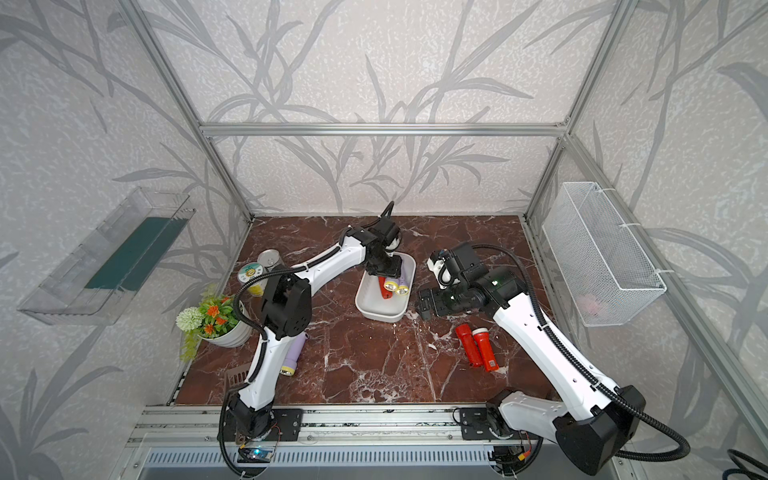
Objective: Put the flashlights into the storage boxes
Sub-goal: Place the flashlight at the storage box, then pick up the flashlight from the center of the board.
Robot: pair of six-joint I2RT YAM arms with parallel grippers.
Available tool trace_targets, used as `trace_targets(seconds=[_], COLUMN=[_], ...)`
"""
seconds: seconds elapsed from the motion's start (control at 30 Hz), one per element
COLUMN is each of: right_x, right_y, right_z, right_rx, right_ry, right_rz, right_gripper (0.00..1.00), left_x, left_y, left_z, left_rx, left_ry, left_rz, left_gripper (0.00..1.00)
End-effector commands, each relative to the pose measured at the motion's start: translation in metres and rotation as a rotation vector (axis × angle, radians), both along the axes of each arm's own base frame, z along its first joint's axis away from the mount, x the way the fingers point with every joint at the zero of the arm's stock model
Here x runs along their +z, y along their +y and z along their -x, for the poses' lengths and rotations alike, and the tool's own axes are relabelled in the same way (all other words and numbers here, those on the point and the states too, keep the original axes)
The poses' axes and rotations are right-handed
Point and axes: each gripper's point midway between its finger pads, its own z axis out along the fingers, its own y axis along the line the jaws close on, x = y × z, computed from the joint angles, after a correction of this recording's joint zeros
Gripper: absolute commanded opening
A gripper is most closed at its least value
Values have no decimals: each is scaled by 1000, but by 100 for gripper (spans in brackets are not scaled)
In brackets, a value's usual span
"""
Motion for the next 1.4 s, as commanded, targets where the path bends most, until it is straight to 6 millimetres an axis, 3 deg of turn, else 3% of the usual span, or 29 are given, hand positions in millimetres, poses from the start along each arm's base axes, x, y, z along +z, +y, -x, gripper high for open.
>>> trace_targets(seconds=[0.0,0.27,0.5,0.67,0.83,1.07,1.2,1.37], right_x=[1,-2,1,-7,-8,-11,-25,-67], right_y=[-4,-2,8,22,40,63,62,33], right_z=[4,-5,-23,-35,-49,-68,-76,-76], right_rx=[-12,-31,-20,-3,32,80,56,-21], right_ry=[2,-2,-33,0,12,40,74,221], right_rz=[0,2,-5,-17,-55,-94,-49,144], right_gripper=[99,99,99,100,99,98,97,90], left_x=[36,68,72,72,57,55,51,45], left_y=[3,15,60,105,153,189,198,192], left_z=[-3,-4,3,23,57,93,111,122], left_rx=[-7,4,94,166,243,341,368,364], left_ry=[-69,-139,-155,-147,-129,-120,-105,-82], left_rz=[19,4,-40,-74,-179,-216,-209,-142], left_gripper=[56,56,56,56,57,58,58,58])
